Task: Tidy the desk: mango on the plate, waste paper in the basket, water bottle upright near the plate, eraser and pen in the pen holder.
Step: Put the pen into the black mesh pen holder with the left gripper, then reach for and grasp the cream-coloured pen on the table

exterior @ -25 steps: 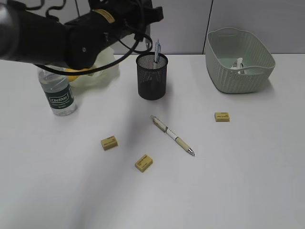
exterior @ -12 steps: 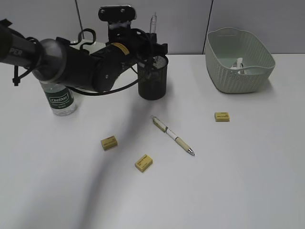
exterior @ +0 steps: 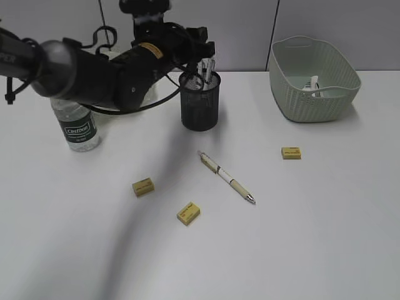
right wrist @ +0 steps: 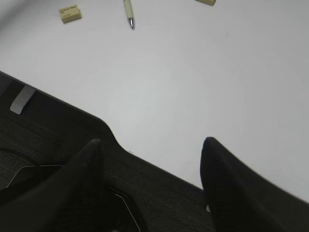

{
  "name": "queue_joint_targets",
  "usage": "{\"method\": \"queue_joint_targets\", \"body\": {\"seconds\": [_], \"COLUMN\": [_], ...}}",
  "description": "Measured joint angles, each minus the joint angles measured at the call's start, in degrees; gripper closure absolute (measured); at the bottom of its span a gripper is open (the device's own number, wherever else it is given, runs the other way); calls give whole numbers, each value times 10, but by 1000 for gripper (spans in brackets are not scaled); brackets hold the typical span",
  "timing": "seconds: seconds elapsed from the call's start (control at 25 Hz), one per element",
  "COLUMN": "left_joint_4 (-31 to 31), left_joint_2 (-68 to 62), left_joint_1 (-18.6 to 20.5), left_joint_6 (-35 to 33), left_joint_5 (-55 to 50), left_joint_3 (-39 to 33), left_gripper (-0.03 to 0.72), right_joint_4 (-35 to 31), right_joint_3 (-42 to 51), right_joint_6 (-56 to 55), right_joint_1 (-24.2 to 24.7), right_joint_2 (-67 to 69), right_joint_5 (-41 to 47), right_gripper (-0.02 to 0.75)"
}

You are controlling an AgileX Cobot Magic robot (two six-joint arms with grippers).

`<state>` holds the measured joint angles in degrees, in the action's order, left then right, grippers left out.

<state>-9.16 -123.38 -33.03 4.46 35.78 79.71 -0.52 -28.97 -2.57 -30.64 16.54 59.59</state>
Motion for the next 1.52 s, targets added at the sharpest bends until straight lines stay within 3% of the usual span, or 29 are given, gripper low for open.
{"method": "queue_joint_targets", "body": {"seconds": [0.2, 0.72, 0.96, 1.12, 1.52], "left_joint_4": [18, 56, 111, 129, 126], "left_joint_2": [76, 324, 408, 497, 905], "left_joint_1": [-1, -1, -1, -1, -1], "left_joint_6": [0, 1, 44, 59, 105], "left_joint_5": [-123, -760, -1014, -1046, -1056], "left_joint_3": [0, 3, 3, -36, -240], "left_gripper": [274, 274, 274, 274, 298], "right_joint_4": [0, 0, 0, 0, 0], "right_joint_3": [0, 0, 0, 0, 0], "right_joint_6": [0, 0, 0, 0, 0], "right_joint_1": [0, 0, 0, 0, 0], "right_joint_2": [0, 0, 0, 0, 0], "right_joint_5": [0, 0, 0, 0, 0], "right_gripper": [241, 246, 246, 246, 246]}}
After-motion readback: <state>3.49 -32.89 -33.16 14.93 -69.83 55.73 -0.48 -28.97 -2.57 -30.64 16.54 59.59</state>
